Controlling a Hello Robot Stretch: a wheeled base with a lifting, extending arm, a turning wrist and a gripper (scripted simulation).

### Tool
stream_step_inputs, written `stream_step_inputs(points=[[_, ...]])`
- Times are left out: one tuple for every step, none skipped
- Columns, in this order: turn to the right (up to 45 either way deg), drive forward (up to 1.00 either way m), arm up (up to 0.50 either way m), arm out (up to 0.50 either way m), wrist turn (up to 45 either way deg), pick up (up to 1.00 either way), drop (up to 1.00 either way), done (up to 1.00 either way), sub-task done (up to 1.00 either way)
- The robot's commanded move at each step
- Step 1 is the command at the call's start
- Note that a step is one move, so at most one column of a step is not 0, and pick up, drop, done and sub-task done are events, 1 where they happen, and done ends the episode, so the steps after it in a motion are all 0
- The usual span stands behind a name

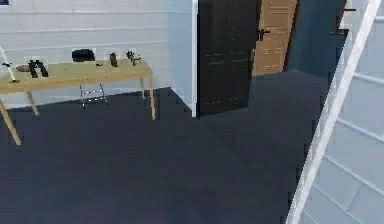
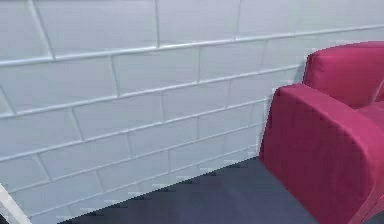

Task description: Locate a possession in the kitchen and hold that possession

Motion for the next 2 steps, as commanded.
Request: stream_step_inputs(points=[[3.0, 0.00, 0.00, 0.00, 0.0, 0.00, 0.00, 0.00, 0.00], [0.0, 1.00, 0.00, 0.00, 0.0, 0.00, 0.00, 0.00, 0.00]])
